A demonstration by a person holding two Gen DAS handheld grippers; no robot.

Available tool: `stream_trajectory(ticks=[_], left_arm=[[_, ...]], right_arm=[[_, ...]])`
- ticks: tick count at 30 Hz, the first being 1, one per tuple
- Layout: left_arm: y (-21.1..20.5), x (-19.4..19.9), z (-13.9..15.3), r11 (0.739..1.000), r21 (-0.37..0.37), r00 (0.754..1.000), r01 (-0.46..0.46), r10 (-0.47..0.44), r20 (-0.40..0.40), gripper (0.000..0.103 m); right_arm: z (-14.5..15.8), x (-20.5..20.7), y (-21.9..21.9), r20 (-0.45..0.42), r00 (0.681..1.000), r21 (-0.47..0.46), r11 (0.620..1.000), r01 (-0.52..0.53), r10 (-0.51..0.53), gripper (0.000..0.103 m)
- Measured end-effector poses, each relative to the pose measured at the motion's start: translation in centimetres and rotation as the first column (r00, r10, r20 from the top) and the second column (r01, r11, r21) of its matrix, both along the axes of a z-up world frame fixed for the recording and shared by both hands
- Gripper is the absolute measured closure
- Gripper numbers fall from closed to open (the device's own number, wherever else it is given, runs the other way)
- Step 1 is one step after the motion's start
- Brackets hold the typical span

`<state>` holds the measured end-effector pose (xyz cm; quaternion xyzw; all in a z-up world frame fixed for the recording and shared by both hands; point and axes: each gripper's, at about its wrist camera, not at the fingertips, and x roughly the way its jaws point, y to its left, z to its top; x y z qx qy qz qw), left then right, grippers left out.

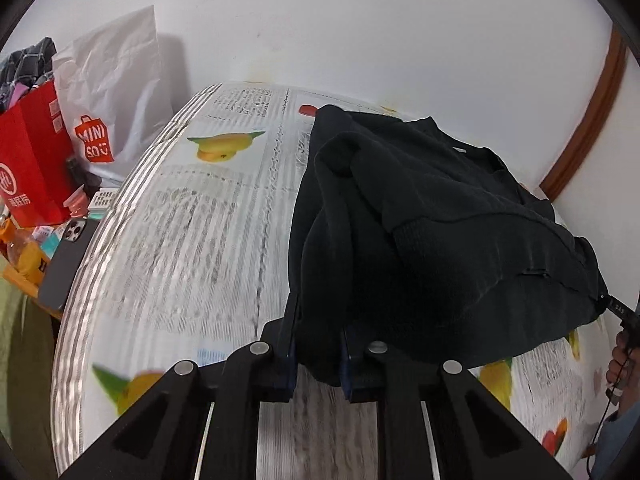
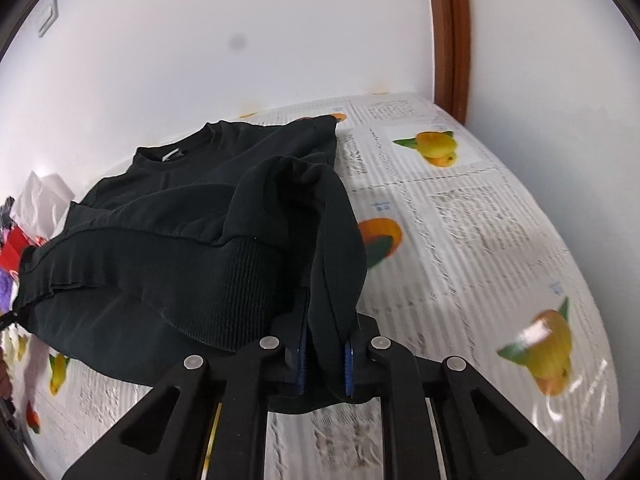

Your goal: Fold small clothes

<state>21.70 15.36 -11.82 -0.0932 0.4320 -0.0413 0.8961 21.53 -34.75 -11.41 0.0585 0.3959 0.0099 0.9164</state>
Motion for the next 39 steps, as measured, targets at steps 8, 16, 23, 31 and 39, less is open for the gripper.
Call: stream_trajectory(ticks=[8, 16, 23, 31, 39], left_arm=[[-0.1, -5.6, 0.1, 1.000, -0.012, 1.000, 0.016, -0.016, -0.006, 0.088], [-0.1, -8.6, -0.3, 1.000, -0.027, 0.999, 0.016, -0.016, -0.034, 0.083], [0.1, -10.5, 2.8, 1.000, 0.013, 0.998, -0.013, 0.012, 0.056, 0.066], [-2.5, -11.6, 4.6, 0.998, -0.030, 0.989, 0.063, -0.059, 0.133, 0.057], [-7.8, -11.3, 3.4, 0.971, -0.005, 0.965, 0.241, -0.239, 0.104, 0.057]], right_arm=[[0.0, -4.4, -0.7, -0.001, 1.000, -0.030, 1.000, -0.004, 0.004, 0.090], [0.3, -8.6, -0.6, 0.020, 0.999, -0.156, 0.986, 0.053, -0.051, 0.086], [5.6, -12.1, 2.1, 0.177, 0.984, -0.171, 0.985, 0.007, 0.024, 0.053], [1.1, -10.0, 7.4, 0.095, 0.973, -0.065, 0.977, -0.204, 0.209, 0.100], [-2.3, -9.2, 7.5, 0.037, 0.985, -0.041, 0.985, -0.166, 0.167, 0.100]])
